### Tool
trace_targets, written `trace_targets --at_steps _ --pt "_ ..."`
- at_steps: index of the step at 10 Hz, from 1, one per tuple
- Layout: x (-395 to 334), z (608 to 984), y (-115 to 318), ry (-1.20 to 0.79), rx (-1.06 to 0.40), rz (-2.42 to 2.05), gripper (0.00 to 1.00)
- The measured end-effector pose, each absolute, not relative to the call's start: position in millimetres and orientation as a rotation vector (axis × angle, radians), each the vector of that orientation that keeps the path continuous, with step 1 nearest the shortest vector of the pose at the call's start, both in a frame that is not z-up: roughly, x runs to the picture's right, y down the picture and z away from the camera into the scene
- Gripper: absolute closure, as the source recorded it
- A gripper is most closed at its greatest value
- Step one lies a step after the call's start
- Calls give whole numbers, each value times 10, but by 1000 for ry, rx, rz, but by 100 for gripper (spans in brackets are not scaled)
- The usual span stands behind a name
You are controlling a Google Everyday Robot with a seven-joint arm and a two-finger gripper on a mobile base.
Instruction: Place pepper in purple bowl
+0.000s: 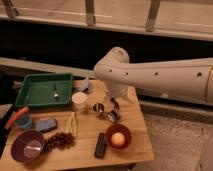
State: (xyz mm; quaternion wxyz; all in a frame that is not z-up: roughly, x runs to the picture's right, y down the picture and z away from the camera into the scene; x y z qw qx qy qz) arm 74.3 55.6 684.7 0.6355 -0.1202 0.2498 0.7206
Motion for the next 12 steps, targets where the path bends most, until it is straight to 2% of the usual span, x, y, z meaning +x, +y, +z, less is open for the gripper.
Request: trace_targets --at_steps 5,12 --pt "700 6852 473 530 -273 1634 20" --pt "-524 6664 81 276 -327 1540 20"
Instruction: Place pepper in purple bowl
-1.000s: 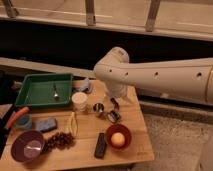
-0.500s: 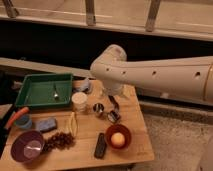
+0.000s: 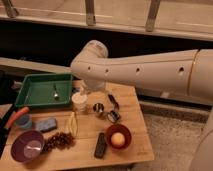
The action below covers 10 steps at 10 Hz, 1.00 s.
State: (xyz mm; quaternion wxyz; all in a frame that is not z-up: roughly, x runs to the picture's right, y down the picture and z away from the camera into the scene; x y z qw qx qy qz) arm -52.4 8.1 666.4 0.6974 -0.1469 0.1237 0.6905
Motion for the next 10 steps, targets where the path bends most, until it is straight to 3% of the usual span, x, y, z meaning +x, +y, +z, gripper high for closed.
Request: trace_targets --at_steps 6,10 --pt "-1913 6315 54 93 -484 1346 20" --pt "-2035 6258 74 78 -503 1318 20"
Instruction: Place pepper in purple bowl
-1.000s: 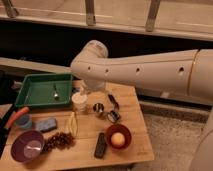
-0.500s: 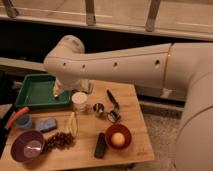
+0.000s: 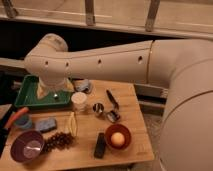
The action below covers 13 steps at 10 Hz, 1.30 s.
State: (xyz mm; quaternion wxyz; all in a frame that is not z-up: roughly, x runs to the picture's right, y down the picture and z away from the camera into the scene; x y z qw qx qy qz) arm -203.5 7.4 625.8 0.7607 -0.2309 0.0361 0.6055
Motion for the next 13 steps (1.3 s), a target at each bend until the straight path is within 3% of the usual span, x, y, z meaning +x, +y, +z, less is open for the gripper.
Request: trace_targets --at_steps 5,13 --pt "-2165 6286 72 33 -520 1290 20" --pt "-3283 6655 248 -93 -658 1186 20"
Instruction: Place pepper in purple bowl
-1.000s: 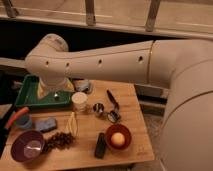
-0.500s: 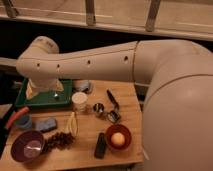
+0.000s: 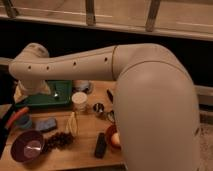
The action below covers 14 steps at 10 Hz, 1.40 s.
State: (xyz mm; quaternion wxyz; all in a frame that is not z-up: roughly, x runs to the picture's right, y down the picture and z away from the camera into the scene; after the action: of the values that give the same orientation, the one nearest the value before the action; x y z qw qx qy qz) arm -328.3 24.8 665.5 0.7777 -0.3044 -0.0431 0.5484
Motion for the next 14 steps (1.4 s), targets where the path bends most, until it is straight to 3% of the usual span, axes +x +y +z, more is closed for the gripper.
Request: trace_targets --at_steps 4,11,14 --pt "-3805 6834 507 -137 -750 1109 20" --pt "-3866 6853 542 -153 -768 1104 20" --pt "-3940 7155 609 -137 -782 1127 20"
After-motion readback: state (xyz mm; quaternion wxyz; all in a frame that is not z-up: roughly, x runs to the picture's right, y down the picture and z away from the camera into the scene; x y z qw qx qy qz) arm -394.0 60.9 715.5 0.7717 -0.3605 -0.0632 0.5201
